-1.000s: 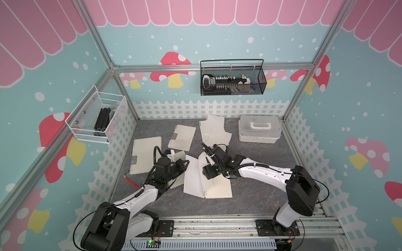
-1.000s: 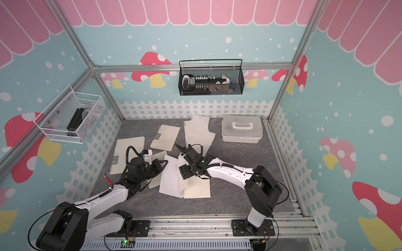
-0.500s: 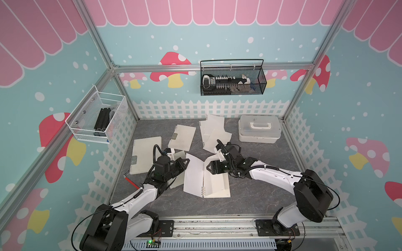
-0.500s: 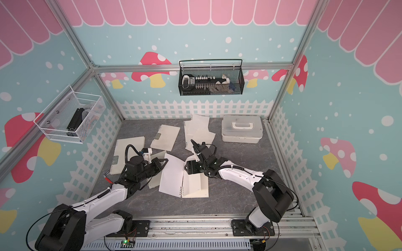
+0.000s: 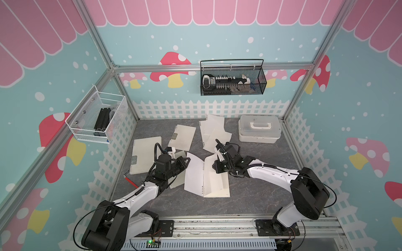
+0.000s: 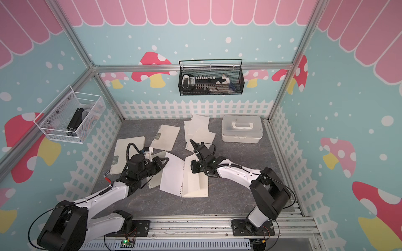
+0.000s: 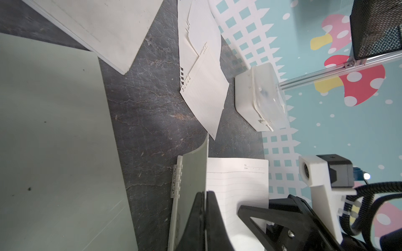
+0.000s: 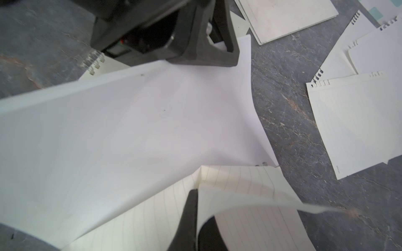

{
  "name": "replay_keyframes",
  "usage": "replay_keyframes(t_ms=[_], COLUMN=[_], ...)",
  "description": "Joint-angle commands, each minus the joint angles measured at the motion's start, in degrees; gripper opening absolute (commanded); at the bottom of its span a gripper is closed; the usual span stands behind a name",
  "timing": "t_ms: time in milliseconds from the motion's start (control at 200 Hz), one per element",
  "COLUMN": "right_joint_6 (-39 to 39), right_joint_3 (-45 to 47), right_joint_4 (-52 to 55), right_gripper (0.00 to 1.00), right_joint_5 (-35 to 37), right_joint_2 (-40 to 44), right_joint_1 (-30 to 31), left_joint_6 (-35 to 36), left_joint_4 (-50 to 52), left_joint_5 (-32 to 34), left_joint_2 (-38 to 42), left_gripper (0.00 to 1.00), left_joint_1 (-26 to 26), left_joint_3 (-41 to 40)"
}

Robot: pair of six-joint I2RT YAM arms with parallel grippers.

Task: Tear off pages from different notebooks
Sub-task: Tear off the paper from the notebook.

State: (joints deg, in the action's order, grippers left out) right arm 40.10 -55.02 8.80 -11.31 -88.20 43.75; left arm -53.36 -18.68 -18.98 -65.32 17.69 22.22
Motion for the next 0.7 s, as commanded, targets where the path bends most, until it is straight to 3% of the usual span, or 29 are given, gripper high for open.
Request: replay_keyframes(t_ms=[0, 40, 155, 335, 445, 555, 695], right_joint_6=[-0.8, -2.4, -6.0, -16.0, -23.9, -27.1, -26.7], right_joint_3=[-0.6, -2.2, -3.7, -14.7, -16.3, -15.9, -11.5], right_joint_4=[2.4, 5.2, 5.8, 20.1, 18.3, 12.8, 2.8], right_gripper=[0.48, 0.36, 0.15, 0.01, 0.00, 0.00, 0.00], right_joint_5=[5.1, 7.3, 8.7, 36.0, 43.4, 41.2, 32.0], right_joint_2=[-0.4, -1.8, -4.3, -11.2, -14.2, -15.1, -12.5], right_joint_1=[-0.2, -0.2, 1.4, 12.3, 18.6, 22.3, 23.4], left_joint_6=[0.2, 0.0, -0.4, -1.6, -2.2, -3.9, -5.4], left_joint_4=[-0.3, -0.5, -0.2, 1.5, 5.0, 5.7, 5.7], left_joint_5=[-0.7, -0.8, -0.5, 0.6, 2.4, 4.1, 5.5], left_joint_2=[-1.1, -1.7, -2.8, -4.7, -6.7, -8.8, -10.7], left_gripper=[0.00, 0.00, 0.00, 0.00, 0.00, 0.00, 0.00], left_joint_1=[0.2, 0.3, 0.4, 0.5, 0.7, 0.6, 0.7], left_joint_3=[2.5, 2.8, 3.6, 5.3, 7.1, 7.6, 7.7])
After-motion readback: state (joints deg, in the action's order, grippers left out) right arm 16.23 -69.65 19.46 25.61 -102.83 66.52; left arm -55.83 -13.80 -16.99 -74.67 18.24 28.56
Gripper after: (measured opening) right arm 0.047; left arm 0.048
